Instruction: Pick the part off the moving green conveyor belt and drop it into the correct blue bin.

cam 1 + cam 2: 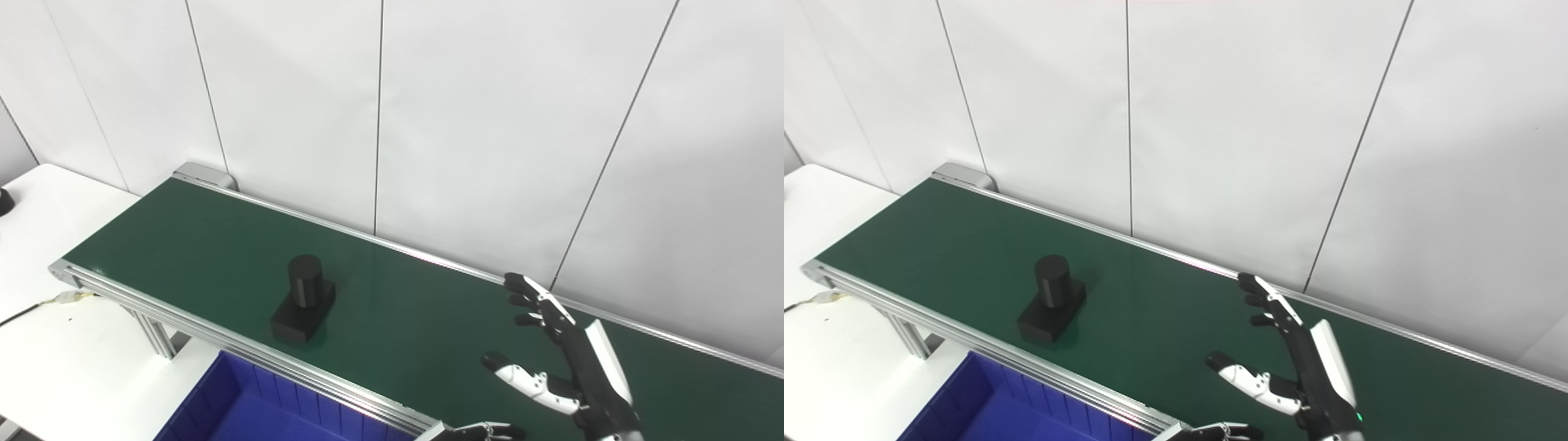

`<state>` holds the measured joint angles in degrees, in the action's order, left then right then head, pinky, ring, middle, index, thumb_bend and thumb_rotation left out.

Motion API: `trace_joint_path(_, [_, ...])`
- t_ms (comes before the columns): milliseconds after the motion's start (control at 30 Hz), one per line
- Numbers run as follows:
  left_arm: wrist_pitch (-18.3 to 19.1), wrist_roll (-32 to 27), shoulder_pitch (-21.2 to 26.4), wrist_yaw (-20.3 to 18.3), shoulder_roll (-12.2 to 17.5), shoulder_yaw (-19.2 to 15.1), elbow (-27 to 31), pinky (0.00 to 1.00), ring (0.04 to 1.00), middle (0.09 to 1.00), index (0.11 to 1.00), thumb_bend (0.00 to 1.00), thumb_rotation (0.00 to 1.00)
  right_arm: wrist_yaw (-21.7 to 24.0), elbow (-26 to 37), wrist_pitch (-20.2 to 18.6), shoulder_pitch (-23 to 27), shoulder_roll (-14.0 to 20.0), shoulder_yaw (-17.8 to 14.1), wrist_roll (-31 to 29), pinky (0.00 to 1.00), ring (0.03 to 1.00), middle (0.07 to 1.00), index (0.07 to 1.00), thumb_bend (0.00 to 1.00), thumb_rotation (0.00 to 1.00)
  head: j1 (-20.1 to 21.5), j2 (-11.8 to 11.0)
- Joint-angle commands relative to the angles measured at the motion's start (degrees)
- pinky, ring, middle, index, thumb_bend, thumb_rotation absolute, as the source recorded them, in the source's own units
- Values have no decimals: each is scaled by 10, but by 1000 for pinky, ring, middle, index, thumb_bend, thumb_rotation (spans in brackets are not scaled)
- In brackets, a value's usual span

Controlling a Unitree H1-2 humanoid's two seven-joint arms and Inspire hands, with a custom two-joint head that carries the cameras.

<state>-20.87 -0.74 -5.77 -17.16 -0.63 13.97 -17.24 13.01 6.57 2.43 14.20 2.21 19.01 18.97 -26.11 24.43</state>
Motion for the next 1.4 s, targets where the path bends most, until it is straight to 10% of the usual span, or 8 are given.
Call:
trace_joint_path(0, [-5,-7,11,0,-1,-2,17,752,782,813,830,1000,214,0,-9,-2,37,-18,8,3,732,825,856,874,685,478,1,1])
trace_joint_path(1067, [36,30,6,19,-13,13,37,650,758,849,865,1000,252,-27,-320,22,233,-128,72,62,768,836,853,865,782,486,-12,16])
trace_joint_path(1367, [18,27,21,19,-24,14,1,627,717,811,857,978,130,-49,-426,53,278,-149,90,78,744,824,838,851,789,488,-18,18])
